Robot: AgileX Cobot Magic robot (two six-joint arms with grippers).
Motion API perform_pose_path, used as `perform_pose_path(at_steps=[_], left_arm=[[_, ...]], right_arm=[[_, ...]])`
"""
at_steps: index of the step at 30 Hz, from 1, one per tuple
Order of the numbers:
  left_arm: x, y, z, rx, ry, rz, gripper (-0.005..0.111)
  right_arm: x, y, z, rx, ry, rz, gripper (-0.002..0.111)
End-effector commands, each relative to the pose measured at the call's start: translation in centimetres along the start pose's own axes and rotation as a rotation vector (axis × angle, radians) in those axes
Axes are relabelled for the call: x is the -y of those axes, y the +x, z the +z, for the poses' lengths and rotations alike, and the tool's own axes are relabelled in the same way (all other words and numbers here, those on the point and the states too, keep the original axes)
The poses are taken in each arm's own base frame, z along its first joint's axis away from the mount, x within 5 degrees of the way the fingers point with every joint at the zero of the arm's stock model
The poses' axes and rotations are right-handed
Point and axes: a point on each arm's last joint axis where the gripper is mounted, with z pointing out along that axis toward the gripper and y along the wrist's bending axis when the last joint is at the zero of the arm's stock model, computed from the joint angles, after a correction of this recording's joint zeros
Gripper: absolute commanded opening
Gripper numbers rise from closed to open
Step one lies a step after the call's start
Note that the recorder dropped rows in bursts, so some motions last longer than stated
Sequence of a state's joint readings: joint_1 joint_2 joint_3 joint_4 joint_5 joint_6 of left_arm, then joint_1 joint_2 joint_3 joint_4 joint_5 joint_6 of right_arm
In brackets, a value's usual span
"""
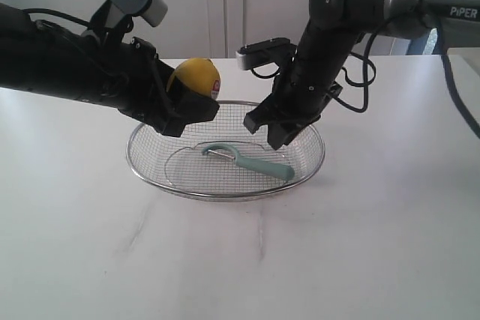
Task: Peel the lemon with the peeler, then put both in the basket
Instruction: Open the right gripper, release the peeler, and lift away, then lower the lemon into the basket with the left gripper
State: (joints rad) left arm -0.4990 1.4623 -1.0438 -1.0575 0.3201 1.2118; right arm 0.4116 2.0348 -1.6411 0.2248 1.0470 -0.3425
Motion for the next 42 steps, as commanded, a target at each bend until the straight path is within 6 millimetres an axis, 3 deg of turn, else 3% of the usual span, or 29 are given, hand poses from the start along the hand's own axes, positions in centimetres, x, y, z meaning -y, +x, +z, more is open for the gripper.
perform_pose_path(at_steps=[1, 10, 18, 31, 38, 42], left_arm=[[0.2, -0.4, -0.2, 0.02, 0.011, -0.015, 0.0], [0.2, -0.4, -0.2, 0.02, 0.013, -0.015, 0.0], [0.2, -0.4, -0.2, 0.02, 0.013, -0.015, 0.0], [0.2, -0.4, -0.2, 0.019, 0.015, -0.015, 0.0], [0.2, -0.4, -0.2, 0.019, 0.015, -0.017, 0.0], [0.2, -0.4, -0.2, 0.019, 0.015, -0.017, 0.0]], right_arm=[[-0.3, 0.3, -0.9, -0.013, -0.008, 0.033, 0.002], [0.1, 0.7, -2.2, -0.016, -0.009, 0.095, 0.0], [2.2, 1.4, -3.4, -0.005, 0.004, 0.24, 0.0], [8.2, 4.3, -5.8, -0.023, 0.044, 0.521, 0.0], [12.2, 6.7, -6.8, -0.054, 0.156, 0.722, 0.0], [13.4, 7.5, -7.2, -0.055, 0.19, 0.776, 0.0]])
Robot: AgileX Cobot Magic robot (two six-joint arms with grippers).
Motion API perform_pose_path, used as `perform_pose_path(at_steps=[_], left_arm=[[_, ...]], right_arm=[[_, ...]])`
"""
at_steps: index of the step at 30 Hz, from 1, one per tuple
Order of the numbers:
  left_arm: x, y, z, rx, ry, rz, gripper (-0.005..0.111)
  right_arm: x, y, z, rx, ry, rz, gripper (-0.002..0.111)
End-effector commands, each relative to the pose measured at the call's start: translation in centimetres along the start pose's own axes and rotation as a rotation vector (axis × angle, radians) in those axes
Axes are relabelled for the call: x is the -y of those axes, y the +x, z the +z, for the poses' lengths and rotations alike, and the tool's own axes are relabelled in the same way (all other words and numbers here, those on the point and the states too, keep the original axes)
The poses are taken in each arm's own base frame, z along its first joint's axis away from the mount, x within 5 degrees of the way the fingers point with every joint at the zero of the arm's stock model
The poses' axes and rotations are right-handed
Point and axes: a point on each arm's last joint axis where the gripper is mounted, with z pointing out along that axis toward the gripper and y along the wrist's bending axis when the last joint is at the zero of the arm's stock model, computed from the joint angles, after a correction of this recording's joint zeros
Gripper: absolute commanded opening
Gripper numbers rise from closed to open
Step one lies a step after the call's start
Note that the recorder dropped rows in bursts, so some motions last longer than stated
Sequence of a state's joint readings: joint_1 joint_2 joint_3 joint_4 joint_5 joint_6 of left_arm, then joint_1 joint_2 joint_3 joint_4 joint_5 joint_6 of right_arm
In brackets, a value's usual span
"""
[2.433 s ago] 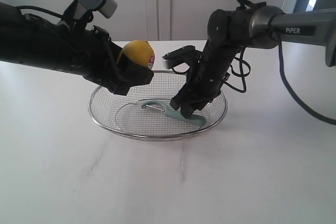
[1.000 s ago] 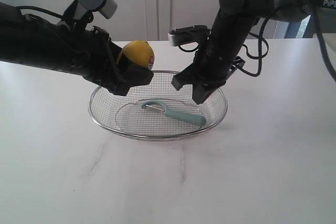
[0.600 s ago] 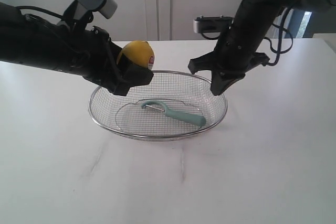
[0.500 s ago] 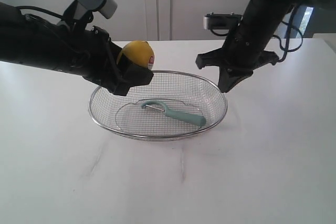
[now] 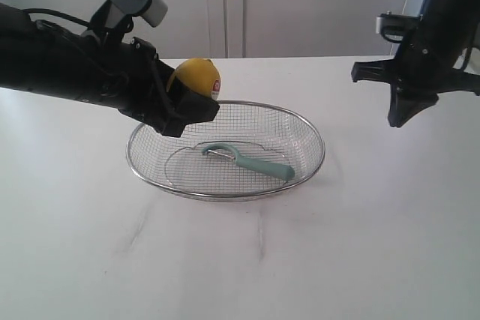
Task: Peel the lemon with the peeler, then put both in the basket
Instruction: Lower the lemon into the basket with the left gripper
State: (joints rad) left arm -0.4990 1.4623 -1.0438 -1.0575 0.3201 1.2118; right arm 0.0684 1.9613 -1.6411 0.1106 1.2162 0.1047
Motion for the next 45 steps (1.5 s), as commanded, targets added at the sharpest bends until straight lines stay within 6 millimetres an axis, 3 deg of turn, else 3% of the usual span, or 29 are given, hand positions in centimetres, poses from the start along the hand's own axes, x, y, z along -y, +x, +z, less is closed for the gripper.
perform_pose_path(at_steps=[1, 26, 38, 45], left_arm=[[0.2, -0.4, -0.2, 0.019, 0.015, -0.017, 0.0], [0.9, 0.0, -0.2, -0.029, 0.092, -0.025, 0.0], [-0.3, -1.9, -2.6, -0.329, 0.017, 0.068, 0.0], [-1.0, -3.0, -3.6, -0.412, -0.044, 0.061, 0.0]], right_arm=[[1.7, -0.1, -0.7, 0.015, 0.036, 0.061, 0.0], [1.8, -0.1, -0.7, 0.014, 0.027, 0.069, 0.0], [1.6, -0.1, -0.7, 0.013, 0.012, 0.074, 0.0], [1.5, -0.1, -0.7, 0.011, -0.002, 0.079, 0.0]])
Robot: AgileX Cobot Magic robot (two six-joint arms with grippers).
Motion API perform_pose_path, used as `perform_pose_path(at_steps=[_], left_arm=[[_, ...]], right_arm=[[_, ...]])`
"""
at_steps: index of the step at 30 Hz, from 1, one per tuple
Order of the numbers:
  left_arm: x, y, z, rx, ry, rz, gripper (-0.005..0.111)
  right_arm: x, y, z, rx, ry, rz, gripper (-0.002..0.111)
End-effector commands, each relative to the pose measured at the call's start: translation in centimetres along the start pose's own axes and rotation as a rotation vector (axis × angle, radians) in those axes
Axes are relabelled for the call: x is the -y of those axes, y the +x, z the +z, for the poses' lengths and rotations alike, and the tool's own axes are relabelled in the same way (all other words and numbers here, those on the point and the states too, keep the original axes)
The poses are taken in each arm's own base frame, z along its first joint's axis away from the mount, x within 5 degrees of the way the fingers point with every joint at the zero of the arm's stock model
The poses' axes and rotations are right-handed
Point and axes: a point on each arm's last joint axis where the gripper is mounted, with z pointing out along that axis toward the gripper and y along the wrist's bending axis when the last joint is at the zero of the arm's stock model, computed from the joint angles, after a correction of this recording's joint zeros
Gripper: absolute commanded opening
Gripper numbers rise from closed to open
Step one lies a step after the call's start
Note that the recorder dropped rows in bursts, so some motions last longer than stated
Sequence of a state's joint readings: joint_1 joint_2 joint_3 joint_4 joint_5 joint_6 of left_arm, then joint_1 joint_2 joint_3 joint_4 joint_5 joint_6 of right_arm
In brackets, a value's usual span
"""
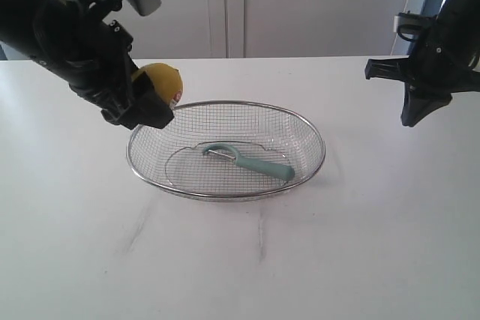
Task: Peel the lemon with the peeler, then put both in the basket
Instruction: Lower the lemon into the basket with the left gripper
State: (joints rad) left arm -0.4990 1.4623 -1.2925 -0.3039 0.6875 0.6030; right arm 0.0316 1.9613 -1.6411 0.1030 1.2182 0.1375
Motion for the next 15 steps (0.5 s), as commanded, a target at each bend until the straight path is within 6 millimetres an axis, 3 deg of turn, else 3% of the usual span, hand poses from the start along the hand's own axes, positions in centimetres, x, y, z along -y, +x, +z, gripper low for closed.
perform_pose_path(at_steps=[1, 9, 15], left_arm=[[-0.3, -0.3, -0.6, -0.06, -0.015, -0.029, 0.0], [-1.1, -1.7, 1.6, -0.176, -0.045, 0.005, 0.0], [-1.1, -2.7, 4.7, -0.301, -0.108, 0.057, 0.0]], right_arm=[[0.0, 0.2, -0.5, 0.007, -0.017, 0.014, 0.0], [0.0, 0.2, -0.5, 0.007, -0.016, 0.014, 0.0], [-0.1, 0.2, -0.5, 0.007, -0.019, 0.015, 0.0]])
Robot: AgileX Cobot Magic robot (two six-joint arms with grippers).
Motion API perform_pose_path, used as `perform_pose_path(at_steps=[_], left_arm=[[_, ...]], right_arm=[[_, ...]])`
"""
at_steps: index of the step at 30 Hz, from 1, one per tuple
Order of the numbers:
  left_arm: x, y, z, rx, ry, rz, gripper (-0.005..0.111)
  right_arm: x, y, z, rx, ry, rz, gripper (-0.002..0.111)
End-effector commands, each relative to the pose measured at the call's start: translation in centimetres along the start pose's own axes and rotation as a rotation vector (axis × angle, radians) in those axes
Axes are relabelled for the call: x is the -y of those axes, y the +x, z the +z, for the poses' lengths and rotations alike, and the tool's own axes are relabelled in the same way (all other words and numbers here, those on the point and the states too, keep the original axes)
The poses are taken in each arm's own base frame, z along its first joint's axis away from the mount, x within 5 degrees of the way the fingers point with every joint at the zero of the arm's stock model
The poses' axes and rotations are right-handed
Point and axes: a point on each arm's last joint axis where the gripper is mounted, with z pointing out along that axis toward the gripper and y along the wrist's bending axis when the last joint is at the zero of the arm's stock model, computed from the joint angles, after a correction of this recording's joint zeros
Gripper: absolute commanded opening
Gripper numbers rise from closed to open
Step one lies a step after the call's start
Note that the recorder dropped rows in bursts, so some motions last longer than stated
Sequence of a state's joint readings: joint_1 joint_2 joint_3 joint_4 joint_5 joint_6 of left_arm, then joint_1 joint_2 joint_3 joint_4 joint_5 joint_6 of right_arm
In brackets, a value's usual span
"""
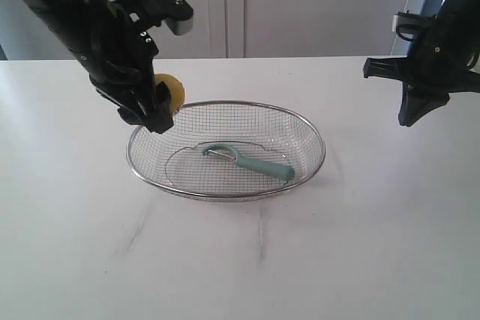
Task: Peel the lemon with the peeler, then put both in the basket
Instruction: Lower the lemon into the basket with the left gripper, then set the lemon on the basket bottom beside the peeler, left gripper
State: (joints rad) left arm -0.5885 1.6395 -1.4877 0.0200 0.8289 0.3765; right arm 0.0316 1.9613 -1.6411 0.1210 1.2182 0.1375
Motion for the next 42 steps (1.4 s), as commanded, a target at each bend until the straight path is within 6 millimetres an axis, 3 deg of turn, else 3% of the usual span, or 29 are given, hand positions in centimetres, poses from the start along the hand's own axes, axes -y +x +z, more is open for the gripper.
perform_pose_path(at_steps=[1, 12, 23, 31, 42], left_arm=[[0.1, -1.1, 1.6, -0.063, -0.015, 0.016, 0.0], [-1.3, -3.5, 4.8, -0.108, -0.003, 0.028, 0.0], [-2.1, -2.9, 8.2, -0.18, 0.03, 0.043, 0.0], [-3.1, -2.3, 9.2, -0.187, 0.043, 0.003, 0.0], [-4.4, -2.2, 8.7, -0.114, 0.108, -0.105, 0.0]], right_arm=[[0.1, 0.1, -0.5, 0.009, -0.002, 0.009, 0.0], [0.0, 0.1, -0.5, 0.007, -0.015, 0.013, 0.0], [0.0, 0.1, -0.5, 0.007, -0.015, 0.013, 0.0], [-0.1, 0.2, -0.5, 0.007, -0.017, 0.014, 0.0], [-0.1, 0.2, -0.5, 0.007, -0.017, 0.014, 0.0]])
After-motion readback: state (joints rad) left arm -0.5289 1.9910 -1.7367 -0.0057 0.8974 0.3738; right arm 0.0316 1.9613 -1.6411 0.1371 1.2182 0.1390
